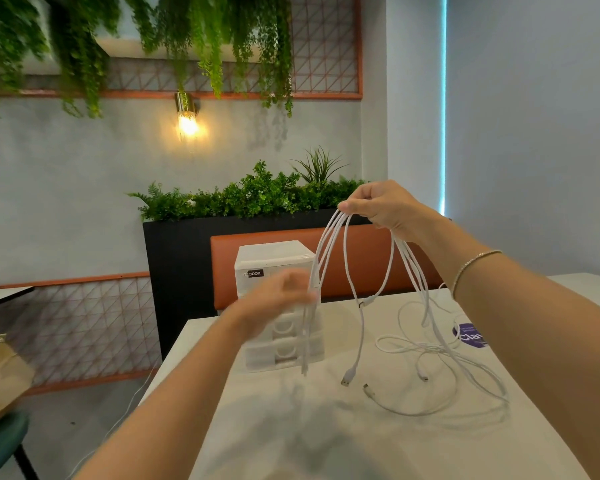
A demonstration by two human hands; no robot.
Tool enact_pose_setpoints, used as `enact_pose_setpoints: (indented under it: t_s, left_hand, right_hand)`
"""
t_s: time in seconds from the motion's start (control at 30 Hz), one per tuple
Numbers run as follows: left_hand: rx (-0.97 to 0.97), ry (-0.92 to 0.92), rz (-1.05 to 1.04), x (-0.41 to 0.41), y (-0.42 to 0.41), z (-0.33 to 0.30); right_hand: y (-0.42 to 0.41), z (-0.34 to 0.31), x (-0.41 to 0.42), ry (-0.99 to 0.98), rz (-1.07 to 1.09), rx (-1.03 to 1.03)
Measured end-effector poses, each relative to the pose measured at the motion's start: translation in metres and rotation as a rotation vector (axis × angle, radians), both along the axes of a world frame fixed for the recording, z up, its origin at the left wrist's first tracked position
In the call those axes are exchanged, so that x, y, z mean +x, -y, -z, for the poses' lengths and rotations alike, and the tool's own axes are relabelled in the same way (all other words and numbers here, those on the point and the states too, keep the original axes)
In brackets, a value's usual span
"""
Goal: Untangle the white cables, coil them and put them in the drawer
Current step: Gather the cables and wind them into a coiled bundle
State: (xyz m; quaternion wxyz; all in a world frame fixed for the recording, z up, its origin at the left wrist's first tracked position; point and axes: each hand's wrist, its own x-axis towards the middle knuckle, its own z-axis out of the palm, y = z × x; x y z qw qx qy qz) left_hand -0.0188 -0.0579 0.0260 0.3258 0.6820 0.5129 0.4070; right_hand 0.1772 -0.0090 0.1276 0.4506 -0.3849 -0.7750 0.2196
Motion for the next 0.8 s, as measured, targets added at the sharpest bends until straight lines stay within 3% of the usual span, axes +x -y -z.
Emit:
enact_pose_setpoints:
  t_s: [0.13,0.3,0.57,0.8]
  left_hand:
    - [0.216,0.061,-0.085,0.04,-0.007,-0.064]
    - [0.108,0.214,0.03,0.056,-0.013,-0.067]
    - [0.118,0.196,-0.018,0.053,-0.016,-0.067]
    - [0.198,0.318,-0.271,0.01,-0.024,-0.082]
  right_hand:
    - [0.003,0.004,-0.01,0.018,-0.052,0.011]
    - [0.003,0.012,-0.008,-0.046,-0.142,-0.074]
    - [-0.001,0.032,0.02,-0.121,-0.398,-0.317]
    - [-0.018,0.08,0.065,0.078,-0.191,-0.312]
